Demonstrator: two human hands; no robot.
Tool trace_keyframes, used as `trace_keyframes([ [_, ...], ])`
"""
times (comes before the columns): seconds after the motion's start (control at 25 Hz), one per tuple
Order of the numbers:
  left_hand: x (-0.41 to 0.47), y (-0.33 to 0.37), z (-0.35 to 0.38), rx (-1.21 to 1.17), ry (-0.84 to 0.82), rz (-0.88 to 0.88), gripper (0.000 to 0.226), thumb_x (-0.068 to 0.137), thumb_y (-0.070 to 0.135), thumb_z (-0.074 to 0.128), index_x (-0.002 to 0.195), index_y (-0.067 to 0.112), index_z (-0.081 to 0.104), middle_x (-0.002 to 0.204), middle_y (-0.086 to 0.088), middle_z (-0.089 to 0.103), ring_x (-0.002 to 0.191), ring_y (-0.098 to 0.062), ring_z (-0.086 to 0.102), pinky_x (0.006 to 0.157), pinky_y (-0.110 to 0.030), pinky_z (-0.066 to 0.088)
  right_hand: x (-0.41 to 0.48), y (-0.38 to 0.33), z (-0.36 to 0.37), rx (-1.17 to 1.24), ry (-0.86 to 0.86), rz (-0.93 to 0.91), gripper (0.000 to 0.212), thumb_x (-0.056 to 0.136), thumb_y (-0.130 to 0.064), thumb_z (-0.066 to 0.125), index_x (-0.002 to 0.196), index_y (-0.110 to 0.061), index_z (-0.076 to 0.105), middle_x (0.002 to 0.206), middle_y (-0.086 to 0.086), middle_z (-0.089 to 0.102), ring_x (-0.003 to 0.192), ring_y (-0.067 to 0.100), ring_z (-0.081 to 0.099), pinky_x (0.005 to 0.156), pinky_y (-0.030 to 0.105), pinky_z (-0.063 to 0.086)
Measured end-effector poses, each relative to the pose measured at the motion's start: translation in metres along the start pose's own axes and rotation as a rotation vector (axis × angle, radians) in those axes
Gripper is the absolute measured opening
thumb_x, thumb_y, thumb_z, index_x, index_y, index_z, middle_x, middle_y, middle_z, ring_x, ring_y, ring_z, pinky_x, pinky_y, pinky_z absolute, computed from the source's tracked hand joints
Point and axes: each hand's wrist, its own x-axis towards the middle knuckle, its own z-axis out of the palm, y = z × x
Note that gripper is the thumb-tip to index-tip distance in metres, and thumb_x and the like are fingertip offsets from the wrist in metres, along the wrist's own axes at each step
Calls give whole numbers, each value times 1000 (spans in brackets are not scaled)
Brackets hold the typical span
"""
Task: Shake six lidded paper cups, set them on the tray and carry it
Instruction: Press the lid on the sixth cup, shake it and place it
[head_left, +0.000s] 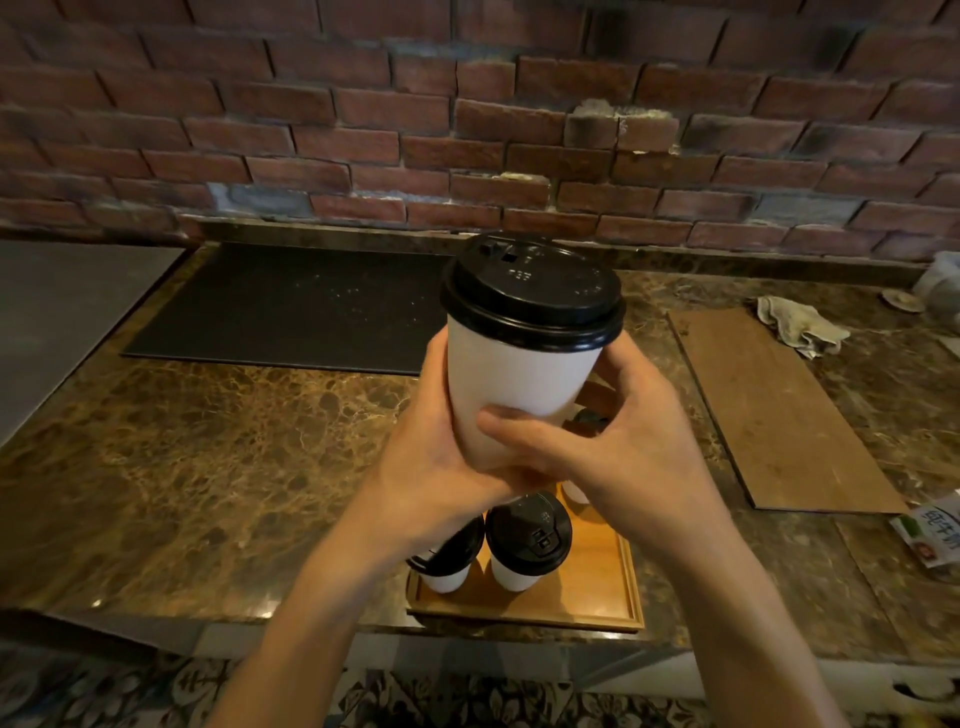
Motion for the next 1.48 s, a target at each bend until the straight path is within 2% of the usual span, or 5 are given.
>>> trace_keyframes([
  [0.32,6,-6,11,2,164,91,96,62,31,86,141,24,32,127,5,55,116,-18,58,83,-32,56,6,-31,-32,-153,-144,88,98,47,-75,68,136,-42,43,116,-30,59,105,-15,55,74,10,51],
  [0.52,13,-4,15,83,254,113,97,59,41,87,139,27,34,119,17,56,109,-7,59,73,-24,57,30,-89,-56,-384,-28,-133,67,77,-82,34,130,-44,48,108,-32,59,100,-16,55,78,9,44],
  [0.72,19,-5,27,67,239,53,96,55,48,87,135,34,34,111,20,57,99,-6,62,65,-31,59,65,-103,-14,-909,-265,-53,59,93,-71,24,126,-30,52,106,-6,58,93,16,54,80,39,46],
  [0.92,23,-5,26,198,257,67,97,59,51,84,138,30,32,116,19,55,103,-4,59,69,-34,58,59,-86,-3,-1072,60,-36,53,98,-61,23,120,-27,56,90,-1,45,78,22,38,63,35,24],
  [1.48,30,6,5,-25,72,58,86,54,21,87,129,14,44,110,13,65,102,-8,64,71,-18,55,85,-85,-41,-312,-554,-527,25,93,-22,56,113,-12,66,112,1,67,103,10,62,83,21,48],
])
